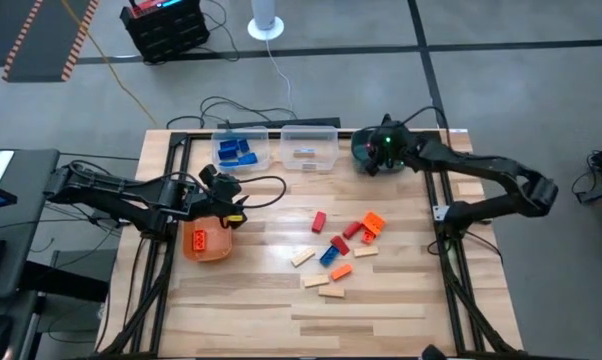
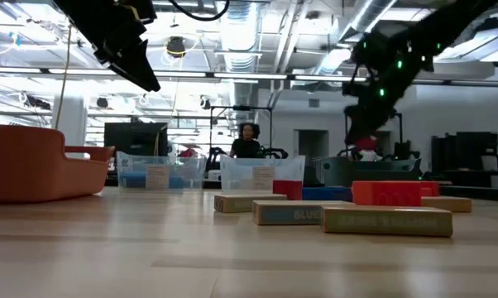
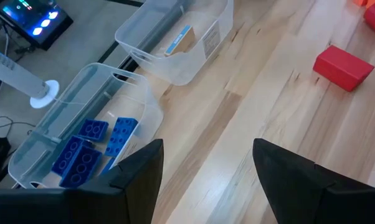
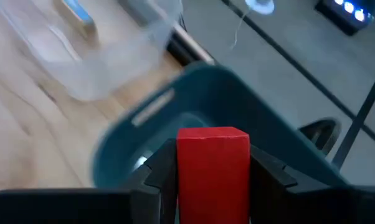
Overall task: Sort blocks
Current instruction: Put the red block into the blue bin, then put the orange game piece into the orange bin
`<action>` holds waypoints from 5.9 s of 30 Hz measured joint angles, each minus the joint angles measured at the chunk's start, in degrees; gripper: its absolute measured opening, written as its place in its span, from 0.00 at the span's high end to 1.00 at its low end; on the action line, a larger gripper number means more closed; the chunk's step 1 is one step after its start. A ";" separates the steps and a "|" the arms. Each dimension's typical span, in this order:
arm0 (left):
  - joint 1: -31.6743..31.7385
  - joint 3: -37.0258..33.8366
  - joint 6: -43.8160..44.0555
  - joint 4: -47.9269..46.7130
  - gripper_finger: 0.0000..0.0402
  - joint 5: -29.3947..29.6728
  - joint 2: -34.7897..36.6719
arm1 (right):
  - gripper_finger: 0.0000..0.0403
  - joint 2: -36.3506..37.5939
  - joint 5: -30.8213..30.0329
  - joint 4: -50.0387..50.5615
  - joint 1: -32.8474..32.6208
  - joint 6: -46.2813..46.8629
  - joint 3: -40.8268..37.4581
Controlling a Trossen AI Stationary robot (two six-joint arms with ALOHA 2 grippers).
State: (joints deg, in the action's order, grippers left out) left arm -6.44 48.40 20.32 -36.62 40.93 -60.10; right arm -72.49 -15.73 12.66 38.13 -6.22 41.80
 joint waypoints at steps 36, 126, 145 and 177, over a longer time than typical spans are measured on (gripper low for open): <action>0.94 0.00 -3.30 4.88 0.40 0.09 0.02 | 0.27 -12.50 13.37 3.54 -36.50 -9.50 10.86; -1.75 -1.86 6.99 -5.93 0.40 -0.15 5.73 | 0.25 -1.15 3.29 32.21 -19.54 13.25 10.85; -1.75 -1.84 3.52 1.18 0.40 -1.62 5.70 | 0.25 -7.70 5.95 27.36 -39.42 36.25 2.65; -2.54 -1.84 4.33 4.37 0.40 -1.54 -0.14 | 0.76 -1.57 0.76 17.03 -35.95 23.26 4.90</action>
State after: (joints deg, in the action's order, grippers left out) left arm -8.98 46.57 24.64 -32.25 39.39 -60.23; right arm -74.06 -14.96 29.69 2.18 17.04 46.70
